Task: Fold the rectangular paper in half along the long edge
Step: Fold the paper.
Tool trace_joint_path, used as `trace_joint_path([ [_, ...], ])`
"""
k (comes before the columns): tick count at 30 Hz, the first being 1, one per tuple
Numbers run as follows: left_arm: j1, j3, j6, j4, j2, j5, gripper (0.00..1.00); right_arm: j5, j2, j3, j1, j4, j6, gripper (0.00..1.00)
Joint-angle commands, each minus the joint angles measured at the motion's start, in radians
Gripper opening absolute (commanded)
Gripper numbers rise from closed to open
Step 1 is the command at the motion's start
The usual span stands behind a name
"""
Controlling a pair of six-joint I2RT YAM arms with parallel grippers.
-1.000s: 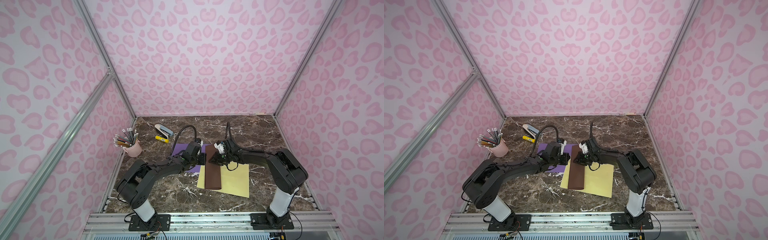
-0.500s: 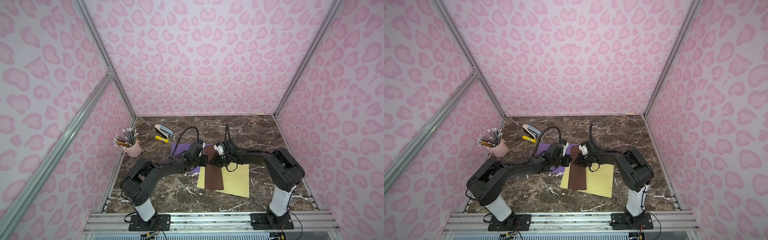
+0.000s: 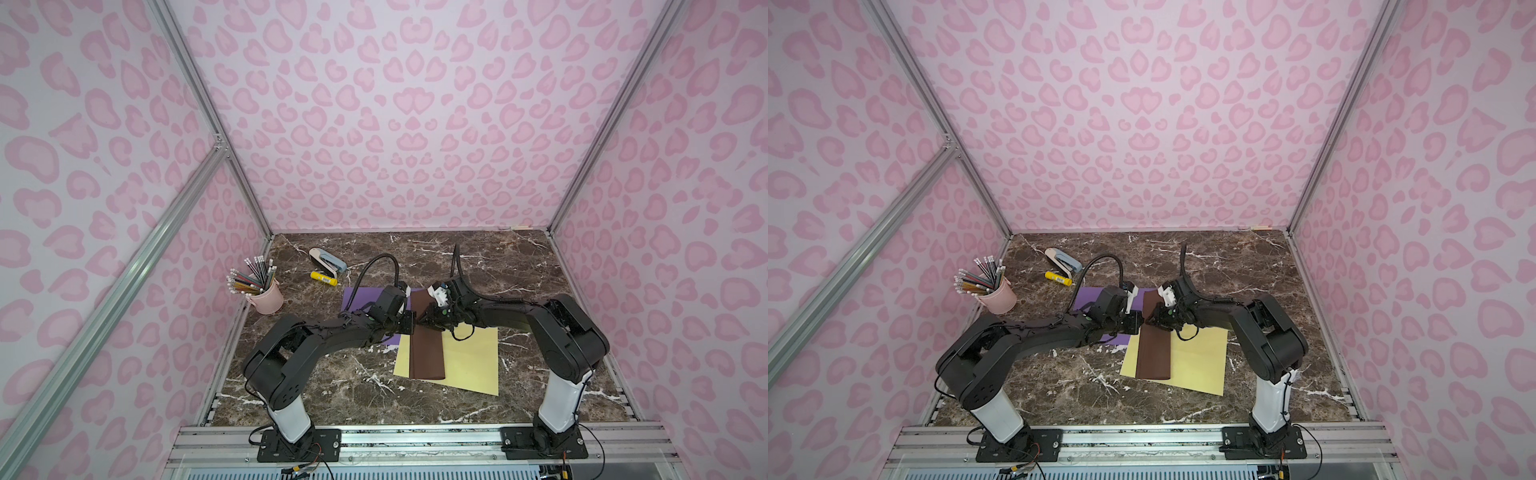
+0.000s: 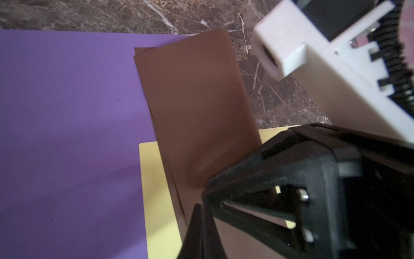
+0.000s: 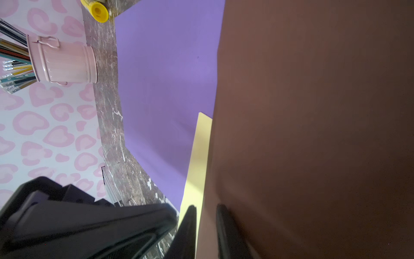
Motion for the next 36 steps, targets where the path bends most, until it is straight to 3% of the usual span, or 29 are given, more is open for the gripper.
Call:
trace_joint_path([
  [1,-0.001,0.005,0.007,0.029,0.003,-0.001,0.04,-0.013,0.005,-0.001,0.001,0.059,0.025,0.22],
  [36,-0.001,0.001,-0.015,0.041,0.033,-0.013,0.04,-0.013,0.022,-0.046,-0.001,0.187,0.119,0.21],
])
